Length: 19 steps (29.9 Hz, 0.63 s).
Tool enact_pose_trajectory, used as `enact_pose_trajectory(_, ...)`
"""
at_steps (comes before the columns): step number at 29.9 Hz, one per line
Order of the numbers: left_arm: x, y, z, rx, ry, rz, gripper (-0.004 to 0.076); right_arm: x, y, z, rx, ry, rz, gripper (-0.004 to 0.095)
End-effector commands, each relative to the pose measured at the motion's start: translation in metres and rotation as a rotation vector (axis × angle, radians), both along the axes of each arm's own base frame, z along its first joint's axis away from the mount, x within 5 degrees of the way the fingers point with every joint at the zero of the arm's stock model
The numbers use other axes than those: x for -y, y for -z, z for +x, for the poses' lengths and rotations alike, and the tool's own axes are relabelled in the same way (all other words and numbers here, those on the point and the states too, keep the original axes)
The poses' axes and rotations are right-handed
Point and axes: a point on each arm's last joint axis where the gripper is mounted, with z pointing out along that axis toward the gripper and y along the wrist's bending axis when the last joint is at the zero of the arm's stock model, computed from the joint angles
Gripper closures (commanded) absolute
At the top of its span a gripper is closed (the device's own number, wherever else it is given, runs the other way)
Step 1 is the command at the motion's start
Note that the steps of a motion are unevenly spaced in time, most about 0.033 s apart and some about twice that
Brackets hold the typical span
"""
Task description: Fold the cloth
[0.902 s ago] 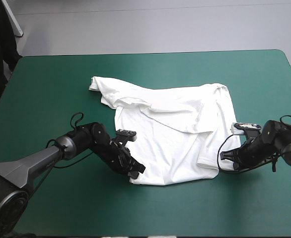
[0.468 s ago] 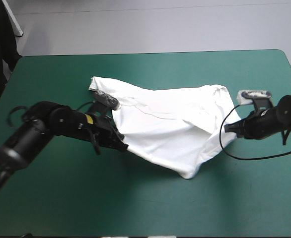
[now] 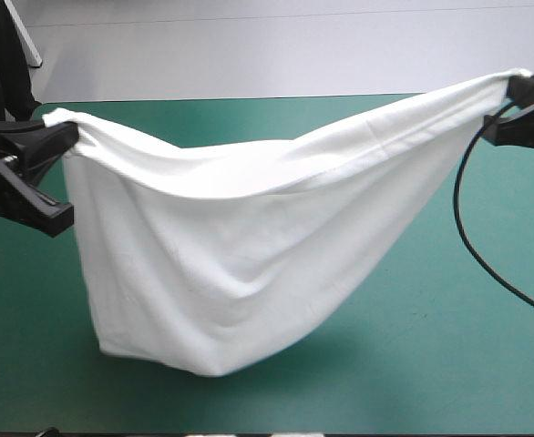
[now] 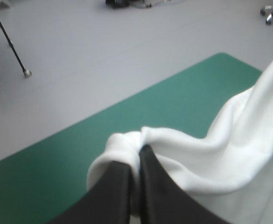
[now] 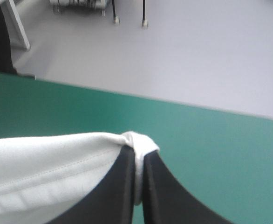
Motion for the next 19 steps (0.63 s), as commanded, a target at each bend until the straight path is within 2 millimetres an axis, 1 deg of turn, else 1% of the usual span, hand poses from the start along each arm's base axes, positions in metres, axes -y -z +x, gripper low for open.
enact_pose_trajectory(1, -0.01, -0.018, -0.021, 0.067, 0.019, -0.039, 0.0733, 0.001, -0.043, -0.049, 0.268, 0.029, 0.007, 0.0925)
enact_pose_trajectory(2, -0.012, -0.023, -0.027, 0.089, 0.032, -0.059, 0.0733, 0.001, -0.05, -0.061, 0.316, 0.032, 0.005, 0.0925)
enact_pose_trajectory(4, -0.013, -0.029, -0.037, 0.11, 0.073, -0.096, 0.0733, 0.001, -0.058, -0.08, 0.375, 0.038, 0.0, 0.0925)
enact_pose_trajectory(5, -0.014, -0.034, -0.045, 0.128, 0.109, -0.125, 0.0733, 0.0, -0.062, -0.093, 0.414, 0.041, 0.0, 0.0925)
enact_pose_trajectory(7, -0.013, -0.041, -0.058, 0.151, 0.181, -0.169, 0.0733, 0.0, -0.066, -0.109, 0.461, 0.043, -0.002, 0.0925)
enact_pose_trajectory(8, -0.012, -0.044, -0.065, 0.161, 0.227, -0.192, 0.0733, 0.0, -0.067, -0.121, 0.492, 0.044, -0.001, 0.0925)
enact_pose_trajectory(11, -0.012, -0.05, -0.078, 0.181, 0.303, -0.236, 0.0733, 0.0, -0.068, -0.145, 0.539, 0.056, -0.009, 0.0925)
enact_pose_trajectory(15, -0.008, -0.05, -0.081, 0.156, 0.36, -0.264, 0.0733, 0.0, -0.068, -0.167, 0.592, 0.067, -0.013, 0.0925)
enact_pose_trajectory(17, -0.007, -0.049, -0.078, 0.15, 0.349, -0.257, 0.0733, 0.001, -0.069, -0.171, 0.608, 0.071, -0.013, 0.0925)
enact_pose_trajectory(19, -0.008, -0.047, -0.07, 0.146, 0.301, -0.233, 0.0733, 0.001, -0.069, -0.169, 0.611, 0.073, -0.012, 0.0925)
